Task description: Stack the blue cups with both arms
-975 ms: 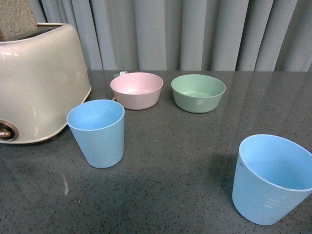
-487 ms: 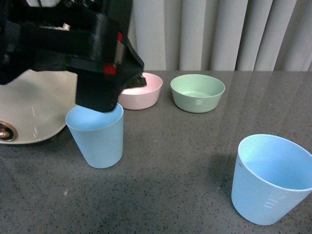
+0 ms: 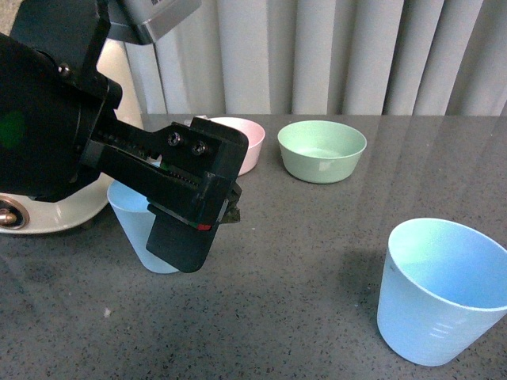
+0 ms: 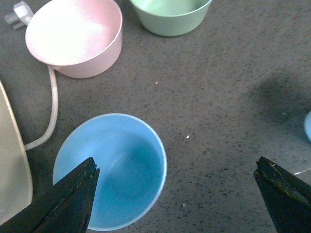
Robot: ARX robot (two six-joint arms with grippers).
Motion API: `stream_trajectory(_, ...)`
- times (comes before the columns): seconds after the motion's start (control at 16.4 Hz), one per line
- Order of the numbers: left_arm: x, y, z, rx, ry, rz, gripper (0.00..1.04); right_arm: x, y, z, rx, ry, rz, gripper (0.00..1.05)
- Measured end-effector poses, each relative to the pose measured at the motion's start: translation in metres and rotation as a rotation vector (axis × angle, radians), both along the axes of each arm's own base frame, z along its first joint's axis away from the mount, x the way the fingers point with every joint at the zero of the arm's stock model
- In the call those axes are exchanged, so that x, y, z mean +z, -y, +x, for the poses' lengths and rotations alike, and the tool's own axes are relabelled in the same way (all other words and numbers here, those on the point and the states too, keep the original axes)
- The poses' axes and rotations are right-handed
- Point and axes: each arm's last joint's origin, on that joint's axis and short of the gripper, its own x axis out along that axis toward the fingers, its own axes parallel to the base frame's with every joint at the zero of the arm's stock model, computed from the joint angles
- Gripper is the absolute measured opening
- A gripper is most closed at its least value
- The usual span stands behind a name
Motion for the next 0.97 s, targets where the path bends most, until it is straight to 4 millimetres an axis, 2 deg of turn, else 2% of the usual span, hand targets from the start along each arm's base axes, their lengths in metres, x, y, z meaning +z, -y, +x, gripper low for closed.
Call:
stream_trajectory(0.24, -0.014, -0.003, 0.015, 0.016, -0.028, 0.066, 0.98, 0.000, 0.000, 0.000, 0.000, 0.000, 0.000, 0.98)
stream_trajectory(0.73, -0.031, 0.001, 0.028, -0.034, -0.089, 0.123, 0.96, 0.000, 0.000, 0.000, 0.000, 0.000, 0.000, 0.98)
stream_trajectory(0.97, -0.030, 0.001, 0.028, -0.050, -0.101, 0.120, 0.54, 0.000, 0.000, 0.000, 0.000, 0.000, 0.000, 0.98)
